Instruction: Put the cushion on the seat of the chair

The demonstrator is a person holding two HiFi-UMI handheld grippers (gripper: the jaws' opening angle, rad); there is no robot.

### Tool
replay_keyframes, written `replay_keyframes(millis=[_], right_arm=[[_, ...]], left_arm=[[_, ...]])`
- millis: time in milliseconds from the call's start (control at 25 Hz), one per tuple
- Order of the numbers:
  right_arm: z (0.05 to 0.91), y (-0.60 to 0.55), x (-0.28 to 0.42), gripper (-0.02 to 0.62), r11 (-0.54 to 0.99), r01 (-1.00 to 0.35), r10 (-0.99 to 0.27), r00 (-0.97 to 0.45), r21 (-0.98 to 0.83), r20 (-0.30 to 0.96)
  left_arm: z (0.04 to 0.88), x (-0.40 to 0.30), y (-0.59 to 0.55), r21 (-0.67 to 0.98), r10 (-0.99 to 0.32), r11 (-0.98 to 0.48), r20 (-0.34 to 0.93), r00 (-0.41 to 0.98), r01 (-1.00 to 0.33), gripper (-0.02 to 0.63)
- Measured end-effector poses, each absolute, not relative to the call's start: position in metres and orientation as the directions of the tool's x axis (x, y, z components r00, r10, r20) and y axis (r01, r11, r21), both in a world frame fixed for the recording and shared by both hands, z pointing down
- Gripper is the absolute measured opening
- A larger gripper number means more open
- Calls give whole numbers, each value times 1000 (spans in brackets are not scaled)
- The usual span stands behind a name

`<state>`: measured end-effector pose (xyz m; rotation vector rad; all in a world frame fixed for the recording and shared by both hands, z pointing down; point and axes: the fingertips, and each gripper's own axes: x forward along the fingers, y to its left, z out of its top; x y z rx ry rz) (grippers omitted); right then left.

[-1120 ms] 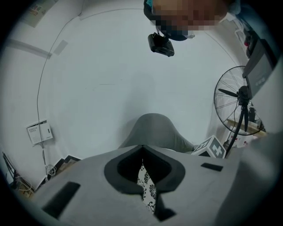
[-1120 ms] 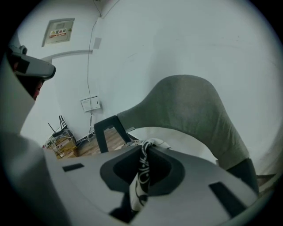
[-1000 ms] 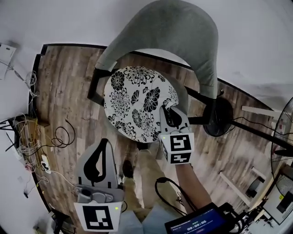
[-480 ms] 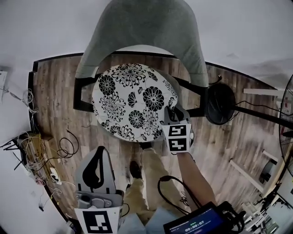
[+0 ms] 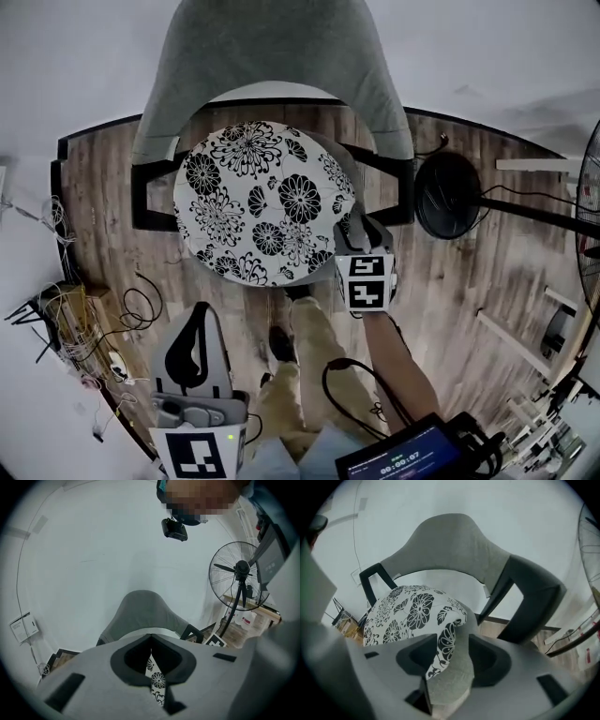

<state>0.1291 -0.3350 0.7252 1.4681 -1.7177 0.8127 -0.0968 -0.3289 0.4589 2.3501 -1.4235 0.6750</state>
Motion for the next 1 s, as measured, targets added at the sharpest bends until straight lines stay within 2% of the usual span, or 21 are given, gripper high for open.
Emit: replay_keyframes(millis=[200,400,560,840,1000], right_arm=[[680,-348,115,170,271,-959,-644,-117,82,756],[672,-370,90,155,340,-939,-667,-210,42,715],[706,-371,83,161,377,-926,-604,-244,2,759],[781,-362,92,175,344,-937,-454,-221,-58,863],[790,-359,96,176,280,-957,-451,-207,-83,868]], left_arm=[[448,-85,-343,32,-760,-471,494,423,-882,9],[449,-91,-342,29,-760,-467,497,418,-884,9],[452,-97,-338,24,-758,-462,509,408,-887,9],[457,-106,-334,16,-755,-456,522,397,-890,9],[461,-111,-333,13,-753,-453,530,390,-891,9]])
